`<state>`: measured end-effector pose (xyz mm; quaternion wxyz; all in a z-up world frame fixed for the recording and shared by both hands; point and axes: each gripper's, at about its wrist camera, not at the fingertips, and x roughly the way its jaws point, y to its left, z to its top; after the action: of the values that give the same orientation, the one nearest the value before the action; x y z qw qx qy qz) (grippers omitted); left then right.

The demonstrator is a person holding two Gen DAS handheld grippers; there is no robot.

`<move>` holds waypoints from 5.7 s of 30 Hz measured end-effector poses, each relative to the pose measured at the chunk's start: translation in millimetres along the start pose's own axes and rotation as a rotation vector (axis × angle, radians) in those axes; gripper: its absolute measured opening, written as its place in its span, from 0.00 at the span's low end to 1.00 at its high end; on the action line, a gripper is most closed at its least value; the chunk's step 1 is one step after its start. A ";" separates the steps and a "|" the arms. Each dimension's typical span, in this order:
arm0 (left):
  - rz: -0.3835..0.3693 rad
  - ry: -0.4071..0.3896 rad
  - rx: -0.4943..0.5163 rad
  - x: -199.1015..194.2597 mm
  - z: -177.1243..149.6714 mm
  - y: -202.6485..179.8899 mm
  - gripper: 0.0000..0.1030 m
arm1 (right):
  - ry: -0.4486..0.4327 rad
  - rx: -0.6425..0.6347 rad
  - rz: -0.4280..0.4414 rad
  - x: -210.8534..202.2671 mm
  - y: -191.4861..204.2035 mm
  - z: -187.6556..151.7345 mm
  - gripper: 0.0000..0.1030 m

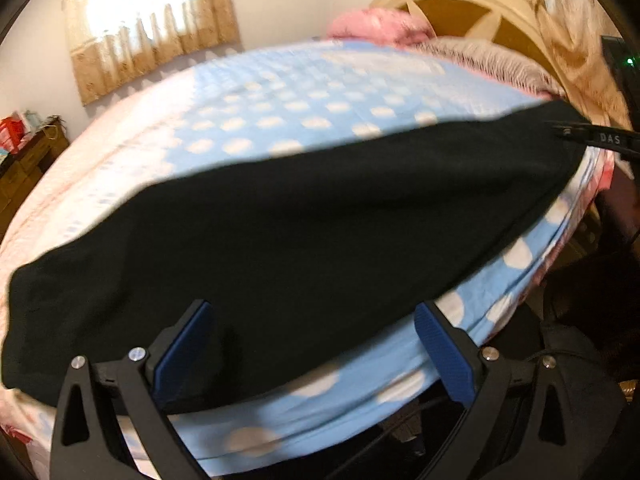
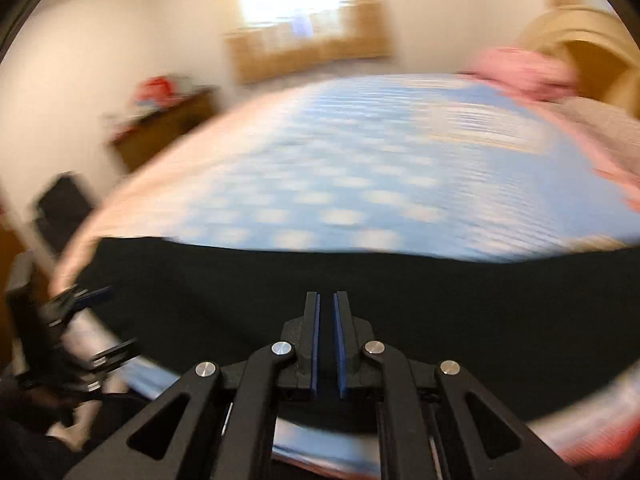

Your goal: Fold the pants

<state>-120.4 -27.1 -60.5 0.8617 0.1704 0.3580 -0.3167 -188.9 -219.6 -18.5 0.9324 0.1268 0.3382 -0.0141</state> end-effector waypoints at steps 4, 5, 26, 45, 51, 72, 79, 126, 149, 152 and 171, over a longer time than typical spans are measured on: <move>0.144 -0.099 -0.077 -24.1 12.6 45.4 0.99 | 0.052 -0.003 0.336 51.5 44.5 32.5 0.16; 0.199 -0.100 -0.107 -24.0 14.4 58.7 0.99 | 0.080 -0.009 0.397 67.9 53.9 40.5 0.23; 0.503 -0.056 -0.364 -10.0 -26.2 153.1 0.99 | 0.383 -0.194 0.574 176.0 125.2 46.7 0.53; 0.604 -0.030 -0.434 -0.1 -36.1 172.2 1.00 | 0.331 -0.082 0.639 217.0 138.5 63.6 0.59; 0.606 -0.038 -0.419 1.1 -38.1 170.6 1.00 | 0.337 0.074 0.657 233.0 98.0 71.2 0.53; 0.607 0.050 -0.443 7.8 -24.5 175.8 1.00 | 0.149 -0.101 0.341 170.0 125.8 29.3 0.50; 0.601 0.091 -0.459 8.5 -18.1 177.7 1.00 | 0.033 -0.108 0.292 109.9 105.0 42.8 0.50; 0.409 0.102 -0.311 14.0 -3.1 84.5 1.00 | 0.085 0.066 0.277 40.5 30.2 -39.6 0.59; 0.100 0.064 -0.105 77.3 67.0 -40.9 1.00 | 0.119 0.069 -0.568 -69.8 -157.4 -28.3 0.59; 0.104 0.047 -0.078 70.7 63.9 -44.3 1.00 | 0.068 0.077 -0.646 -88.8 -159.3 -26.9 0.59; 0.011 0.039 0.006 76.0 68.4 -98.3 1.00 | -0.206 0.272 -0.612 -156.0 -245.5 -12.5 0.63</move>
<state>-110.0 -167.8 -75.2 0.8560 0.1809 0.3726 -0.3094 -344.4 -463.3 15.6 0.8887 0.1402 0.2600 -0.3507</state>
